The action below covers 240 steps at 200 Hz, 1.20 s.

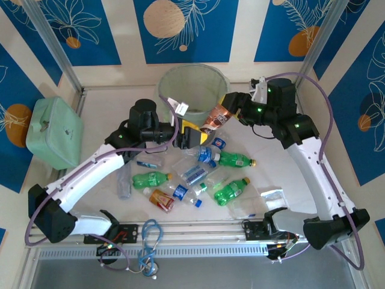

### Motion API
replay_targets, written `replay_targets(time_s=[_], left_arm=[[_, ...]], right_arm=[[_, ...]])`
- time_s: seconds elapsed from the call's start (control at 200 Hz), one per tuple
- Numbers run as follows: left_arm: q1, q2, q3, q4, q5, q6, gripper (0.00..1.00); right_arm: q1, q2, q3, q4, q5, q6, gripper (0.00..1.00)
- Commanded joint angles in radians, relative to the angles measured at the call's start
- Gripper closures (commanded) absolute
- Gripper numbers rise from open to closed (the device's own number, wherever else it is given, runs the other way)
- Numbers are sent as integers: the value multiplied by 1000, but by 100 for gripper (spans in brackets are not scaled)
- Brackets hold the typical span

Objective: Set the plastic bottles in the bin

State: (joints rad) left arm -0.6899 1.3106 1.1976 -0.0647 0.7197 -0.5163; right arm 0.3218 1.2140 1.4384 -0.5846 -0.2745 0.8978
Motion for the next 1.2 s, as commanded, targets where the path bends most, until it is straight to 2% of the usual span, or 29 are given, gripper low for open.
replay_targets(time_s=[0.0,0.13,0.35,0.72,0.79,0.84,0.92,0.985,1.04,1.195], left_arm=[[-11,11,-2,26,43,-3,16],[-10,15,-4,31,43,-1,22],[-12,20,5,14,39,14,46],[-12,-6,4,-9,-30,55,66],[-13,-11,6,-18,-46,64,68],[-12,-16,8,-28,-60,75,69],[-13,-26,21,-59,-108,106,72],[-11,-37,41,-96,-184,138,72],[-11,-46,64,-129,-262,170,72],[-6,-24,182,-239,-472,236,70]], right_arm=[[8,1,21,46,-47,31,44],[13,8,14,64,-54,44,43],[19,20,12,66,-57,49,43],[19,17,13,55,-45,49,43],[19,15,16,50,-41,46,38],[19,13,27,27,-25,33,31],[16,7,67,-51,52,-11,17],[3,-1,105,-137,148,-39,11],[-31,-14,113,-183,186,-47,9],[-147,-63,56,-210,147,-44,9]])
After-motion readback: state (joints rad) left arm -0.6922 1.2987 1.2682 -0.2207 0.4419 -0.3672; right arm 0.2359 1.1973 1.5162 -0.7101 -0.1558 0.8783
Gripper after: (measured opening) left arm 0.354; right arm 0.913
